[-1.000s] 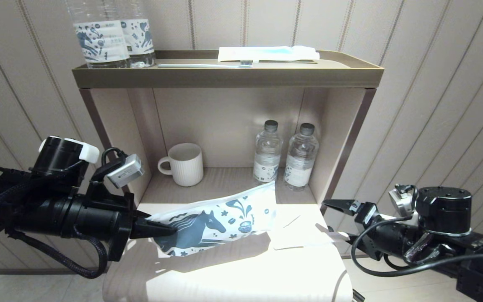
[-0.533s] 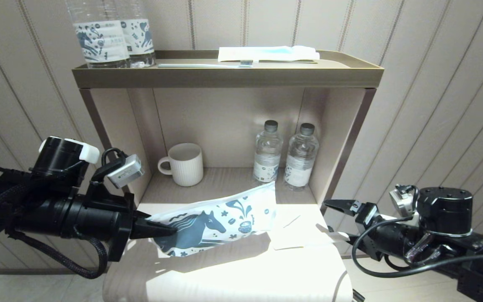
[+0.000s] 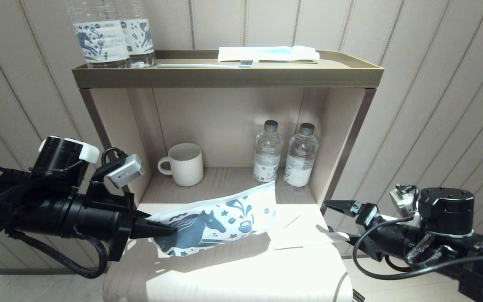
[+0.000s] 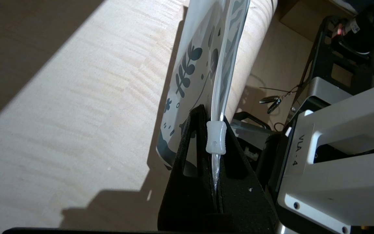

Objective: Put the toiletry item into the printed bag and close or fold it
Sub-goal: Pick up the comb

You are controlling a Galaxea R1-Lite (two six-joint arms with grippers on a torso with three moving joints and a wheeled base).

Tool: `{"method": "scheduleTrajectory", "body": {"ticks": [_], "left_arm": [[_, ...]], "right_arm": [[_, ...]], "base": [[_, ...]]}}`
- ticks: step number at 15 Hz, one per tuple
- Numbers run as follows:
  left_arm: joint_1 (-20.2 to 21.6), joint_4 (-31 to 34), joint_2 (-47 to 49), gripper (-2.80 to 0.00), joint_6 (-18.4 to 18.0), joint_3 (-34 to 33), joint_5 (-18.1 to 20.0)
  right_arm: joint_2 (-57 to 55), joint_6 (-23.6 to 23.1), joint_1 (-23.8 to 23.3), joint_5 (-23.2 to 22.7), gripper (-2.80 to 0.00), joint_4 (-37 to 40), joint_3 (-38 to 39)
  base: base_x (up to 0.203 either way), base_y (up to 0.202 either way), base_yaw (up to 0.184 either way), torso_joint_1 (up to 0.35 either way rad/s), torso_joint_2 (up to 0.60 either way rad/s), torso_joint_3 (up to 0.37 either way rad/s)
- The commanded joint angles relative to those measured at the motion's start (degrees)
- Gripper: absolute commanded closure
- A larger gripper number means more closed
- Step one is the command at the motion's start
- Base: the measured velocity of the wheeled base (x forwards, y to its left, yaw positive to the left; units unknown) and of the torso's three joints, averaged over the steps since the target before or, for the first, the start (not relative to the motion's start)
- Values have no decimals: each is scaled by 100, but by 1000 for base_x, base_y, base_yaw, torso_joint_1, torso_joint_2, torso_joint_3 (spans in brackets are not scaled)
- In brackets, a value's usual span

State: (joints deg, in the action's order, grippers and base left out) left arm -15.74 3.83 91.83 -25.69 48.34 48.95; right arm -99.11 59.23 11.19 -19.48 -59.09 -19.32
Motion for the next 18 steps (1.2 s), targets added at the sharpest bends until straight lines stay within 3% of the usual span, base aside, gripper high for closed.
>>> {"method": "scheduleTrajectory", "body": {"ticks": [1,18], "left_arm": [[1,4,-7,0,-15,-8,27],[1,4,-43,0,-15,-8,27]], "right_arm": [[6,36,6,-12,-280,-24,7],[247,-114,261,-7,-280,16,12]], "base": [[0,0,0,0,0,0],[0,0,0,0,0,0]]}}
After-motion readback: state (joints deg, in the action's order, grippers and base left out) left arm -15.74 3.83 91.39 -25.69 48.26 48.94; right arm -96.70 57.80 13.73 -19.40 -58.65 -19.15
